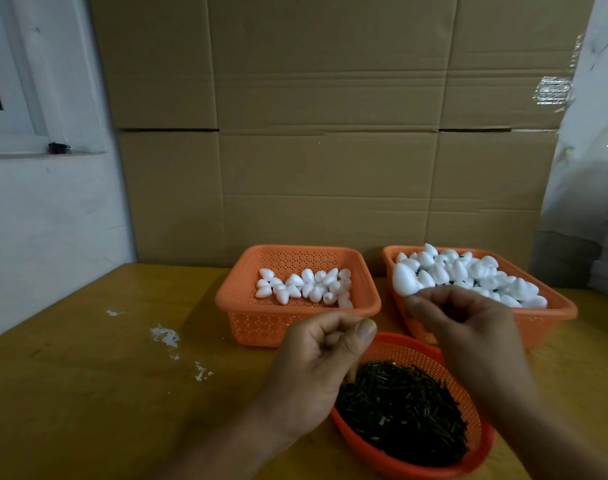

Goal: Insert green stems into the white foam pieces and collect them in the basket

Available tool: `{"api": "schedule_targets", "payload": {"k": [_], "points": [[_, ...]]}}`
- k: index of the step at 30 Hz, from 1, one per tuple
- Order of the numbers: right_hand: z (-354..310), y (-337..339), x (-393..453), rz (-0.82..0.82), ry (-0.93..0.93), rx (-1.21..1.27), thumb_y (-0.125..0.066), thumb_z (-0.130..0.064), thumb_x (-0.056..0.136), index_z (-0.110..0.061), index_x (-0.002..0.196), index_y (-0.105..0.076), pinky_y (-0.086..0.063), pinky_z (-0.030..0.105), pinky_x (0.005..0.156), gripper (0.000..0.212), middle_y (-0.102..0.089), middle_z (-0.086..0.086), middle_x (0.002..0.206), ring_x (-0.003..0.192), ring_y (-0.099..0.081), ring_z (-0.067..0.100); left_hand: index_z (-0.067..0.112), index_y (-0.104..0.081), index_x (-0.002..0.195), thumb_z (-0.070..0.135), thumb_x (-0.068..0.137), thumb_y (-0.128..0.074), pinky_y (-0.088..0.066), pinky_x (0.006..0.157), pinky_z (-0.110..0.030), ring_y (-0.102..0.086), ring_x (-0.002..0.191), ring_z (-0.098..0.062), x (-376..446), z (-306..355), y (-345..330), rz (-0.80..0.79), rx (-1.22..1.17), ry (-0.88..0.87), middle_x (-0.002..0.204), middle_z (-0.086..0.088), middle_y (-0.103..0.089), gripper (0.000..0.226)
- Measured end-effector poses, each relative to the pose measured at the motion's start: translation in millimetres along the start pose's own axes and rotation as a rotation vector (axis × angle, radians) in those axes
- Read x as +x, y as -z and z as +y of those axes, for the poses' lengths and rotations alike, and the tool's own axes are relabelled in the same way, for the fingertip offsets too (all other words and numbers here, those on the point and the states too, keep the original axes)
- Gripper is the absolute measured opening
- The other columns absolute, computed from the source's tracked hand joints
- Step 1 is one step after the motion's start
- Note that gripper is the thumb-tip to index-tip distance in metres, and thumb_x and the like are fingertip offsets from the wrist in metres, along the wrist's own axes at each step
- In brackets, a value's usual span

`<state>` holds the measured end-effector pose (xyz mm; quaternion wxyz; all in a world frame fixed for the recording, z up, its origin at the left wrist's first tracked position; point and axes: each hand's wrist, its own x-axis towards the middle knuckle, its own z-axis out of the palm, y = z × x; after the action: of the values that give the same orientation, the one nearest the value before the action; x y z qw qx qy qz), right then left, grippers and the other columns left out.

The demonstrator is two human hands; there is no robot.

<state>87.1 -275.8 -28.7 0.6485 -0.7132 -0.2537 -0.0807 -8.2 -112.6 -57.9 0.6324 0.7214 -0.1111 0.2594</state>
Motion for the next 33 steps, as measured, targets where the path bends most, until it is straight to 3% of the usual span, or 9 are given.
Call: {"api": "schedule_targets", "payload": {"k": [4, 8, 11, 15, 21, 24, 27, 29, 33], "points": [[22.1, 25.2, 53.5, 0.164, -0.005, -0.29, -0.074, -0.02, 0.088, -0.026, 0.079, -0.074, -0.053, 0.033, 0.071, 0.011, -0.072, -0.01, 0.078, 0.077, -0.066, 0.008, 0.007, -0.068, 0.088, 0.052, 0.091, -0.062, -0.038, 0.052, -0.015, -0.045, 0.052, -0.003, -2.0, -2.1, -2.6, -0.022, 0.03, -0.003, 0.055, 0.011, -0.049, 0.045], [44.4, 49.5, 98.4, 0.267, -0.046, -0.575, -0.069, -0.026, 0.091, -0.021, 0.096, -0.076, -0.059, 0.049, 0.072, 0.009, -0.071, 0.0, 0.079, 0.073, -0.067, 0.023, 0.007, -0.067, 0.087, 0.051, 0.091, -0.063, -0.04, 0.054, -0.016, -0.045, 0.052, -0.002, -3.1, -3.0, -3.7, -0.048, 0.032, 0.009, 0.055, 0.012, -0.049, 0.044], [55.0, 61.3, 121.4, 0.299, -0.119, -0.748, -0.065, -0.03, 0.093, -0.02, 0.092, -0.074, -0.058, 0.048, 0.064, 0.014, -0.07, 0.008, 0.074, 0.065, -0.065, 0.032, 0.009, -0.068, 0.086, 0.051, 0.09, -0.063, -0.04, 0.054, -0.016, -0.046, 0.053, -0.003, -3.0, -3.0, -3.5, -0.055, 0.029, 0.02, 0.055, 0.012, -0.05, 0.042], [66.6, 67.2, 138.1, 0.288, -0.237, -0.908, -0.062, -0.031, 0.093, -0.015, 0.082, -0.072, -0.057, 0.042, 0.066, 0.022, -0.067, 0.011, 0.073, 0.066, -0.064, 0.032, 0.014, -0.07, 0.086, 0.053, 0.089, -0.063, -0.042, 0.056, -0.019, -0.048, 0.055, -0.004, -4.2, -3.5, -3.5, -0.07, 0.041, 0.036, 0.056, 0.011, -0.052, 0.04], [77.8, 63.8, 145.2, 0.3, -0.381, -0.949, -0.065, -0.031, 0.089, -0.008, 0.093, -0.066, -0.049, 0.034, 0.064, 0.024, -0.063, 0.014, 0.081, 0.071, -0.061, 0.032, 0.013, -0.069, 0.086, 0.052, 0.09, -0.063, -0.043, 0.057, -0.022, -0.048, 0.056, -0.005, -3.8, -5.4, -3.6, -0.075, 0.057, 0.035, 0.057, 0.01, -0.053, 0.039], [77.9, 64.3, 143.8, 0.311, -0.407, -0.924, -0.064, -0.026, 0.089, -0.005, 0.087, -0.063, -0.042, 0.031, 0.057, 0.022, -0.062, 0.015, 0.078, 0.067, -0.059, 0.03, 0.014, -0.07, 0.086, 0.053, 0.091, -0.063, -0.044, 0.058, -0.022, -0.049, 0.057, -0.006, -3.9, -6.3, -3.4, -0.08, 0.064, 0.034, 0.058, 0.011, -0.053, 0.039], [74.6, 65.5, 138.4, 0.329, -0.362, -0.886, -0.061, -0.019, 0.089, -0.005, 0.076, -0.062, -0.039, 0.03, 0.052, 0.019, -0.06, 0.014, 0.068, 0.058, -0.053, 0.027, 0.013, -0.07, 0.086, 0.052, 0.091, -0.063, -0.044, 0.058, -0.023, -0.049, 0.056, -0.007, -3.9, -6.5, -3.2, -0.081, 0.063, 0.032, 0.058, 0.011, -0.053, 0.039], [69.3, 64.9, 129.8, 0.33, -0.265, -0.863, -0.06, -0.015, 0.087, -0.012, 0.07, -0.067, -0.047, 0.035, 0.055, 0.019, -0.063, 0.013, 0.068, 0.059, -0.056, 0.029, 0.013, -0.07, 0.086, 0.05, 0.091, -0.063, -0.044, 0.058, -0.022, -0.05, 0.056, -0.006, -3.8, -6.9, -3.3, -0.079, 0.068, 0.028, 0.057, 0.011, -0.053, 0.038], [50.3, 56.5, 102.5, 0.342, -0.107, -0.683, -0.062, -0.016, 0.091, -0.017, 0.103, -0.076, -0.059, 0.048, 0.068, 0.019, -0.072, 0.006, 0.083, 0.072, -0.066, 0.031, 0.015, -0.069, 0.085, 0.049, 0.092, -0.063, -0.044, 0.058, -0.023, -0.049, 0.055, -0.006, -3.7, -8.3, -2.5, -0.08, 0.076, 0.028, 0.057, 0.011, -0.053, 0.035]]}}
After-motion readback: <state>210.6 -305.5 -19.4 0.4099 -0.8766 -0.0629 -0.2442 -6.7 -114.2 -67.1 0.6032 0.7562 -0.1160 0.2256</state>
